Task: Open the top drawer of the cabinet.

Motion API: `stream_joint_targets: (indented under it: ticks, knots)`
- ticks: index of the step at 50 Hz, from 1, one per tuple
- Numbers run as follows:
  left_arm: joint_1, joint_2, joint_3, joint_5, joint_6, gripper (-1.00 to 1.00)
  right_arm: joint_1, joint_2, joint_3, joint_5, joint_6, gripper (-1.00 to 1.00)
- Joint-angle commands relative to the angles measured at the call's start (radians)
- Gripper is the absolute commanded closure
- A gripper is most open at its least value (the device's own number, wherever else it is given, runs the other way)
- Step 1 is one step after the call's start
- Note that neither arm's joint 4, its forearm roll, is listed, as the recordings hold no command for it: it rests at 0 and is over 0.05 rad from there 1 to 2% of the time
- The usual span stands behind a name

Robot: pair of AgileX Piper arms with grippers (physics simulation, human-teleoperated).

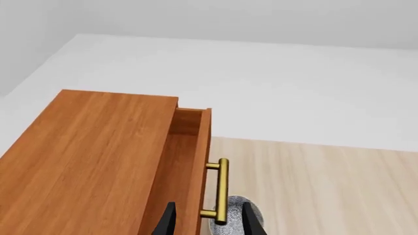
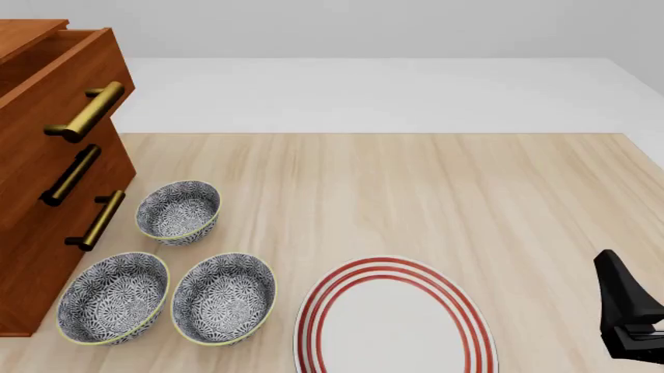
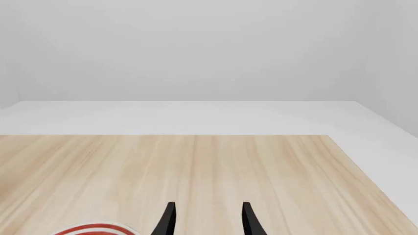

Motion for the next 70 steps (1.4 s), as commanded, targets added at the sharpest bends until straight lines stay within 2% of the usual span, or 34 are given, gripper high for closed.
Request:
stream_joint_targets:
  ticks: [1,32,70]
  knots:
    - [0.015,0.031,0.028,-0.035,0.013,-1.00,0.000,0.000,0.000,0.000,0.000,-1.00]
    - [0.038,0.089,0.086,-0.086,0.055,-1.00,0.000,0.000,0.000,0.000,0.000,-1.00]
    - [0.018,0.145,0.139,-0.136,0.063,-1.00,0.000,0.000,0.000,0.000,0.000,-1.00]
